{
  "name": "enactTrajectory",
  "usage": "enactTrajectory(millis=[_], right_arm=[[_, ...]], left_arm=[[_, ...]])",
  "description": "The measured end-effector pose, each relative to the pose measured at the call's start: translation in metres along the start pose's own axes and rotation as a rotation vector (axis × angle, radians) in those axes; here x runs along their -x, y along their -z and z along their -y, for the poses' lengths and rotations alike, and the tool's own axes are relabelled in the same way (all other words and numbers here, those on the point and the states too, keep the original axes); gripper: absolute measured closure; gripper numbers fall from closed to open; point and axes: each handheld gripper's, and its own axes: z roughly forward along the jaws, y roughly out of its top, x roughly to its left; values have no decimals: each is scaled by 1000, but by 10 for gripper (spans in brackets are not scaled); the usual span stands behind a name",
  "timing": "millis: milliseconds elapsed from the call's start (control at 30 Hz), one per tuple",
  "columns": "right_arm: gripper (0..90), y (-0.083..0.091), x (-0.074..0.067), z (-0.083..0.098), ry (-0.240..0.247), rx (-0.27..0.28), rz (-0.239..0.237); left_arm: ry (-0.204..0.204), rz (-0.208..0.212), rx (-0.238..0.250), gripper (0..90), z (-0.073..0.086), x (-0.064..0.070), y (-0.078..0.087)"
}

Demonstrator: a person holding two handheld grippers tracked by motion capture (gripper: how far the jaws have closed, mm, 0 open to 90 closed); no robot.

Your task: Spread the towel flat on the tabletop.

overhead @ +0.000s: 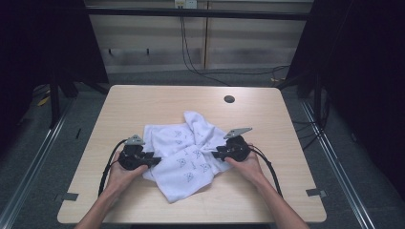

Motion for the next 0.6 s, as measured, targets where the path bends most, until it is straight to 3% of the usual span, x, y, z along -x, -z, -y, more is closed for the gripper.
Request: enactTrajectory(millis=[100, 167, 267, 300, 333, 367, 433, 500, 600], right_arm=[[821, 1, 1, 0, 2, -14, 2], [855, 1, 1, -1, 0, -23, 4], [875, 8, 3, -4, -11, -23, 17], [876, 12, 5, -6, -18, -12, 23], [876, 18, 8, -8, -18, -2, 33], [876, 23, 10, -9, -25, 9, 41], [877, 29, 14, -10, -32, 21, 52], [877, 39, 22, -10, -53, 48, 61], [877, 53, 34, -10, -76, 66, 111]], left_arm=[[-35, 18, -7, 841, -1, 5, 0], [-20, 32, 18, 860, -2, 6, 4], [30, 69, 114, 873, -5, 1, 19], [55, 94, 195, 874, -7, -1, 34], [53, 104, 230, 875, -8, 0, 41], [53, 104, 230, 877, -8, 0, 41], [62, 135, 285, 877, -9, 3, 55], [51, 125, 306, 877, -10, 4, 63], [79, 135, 367, 877, -10, -1, 76]])
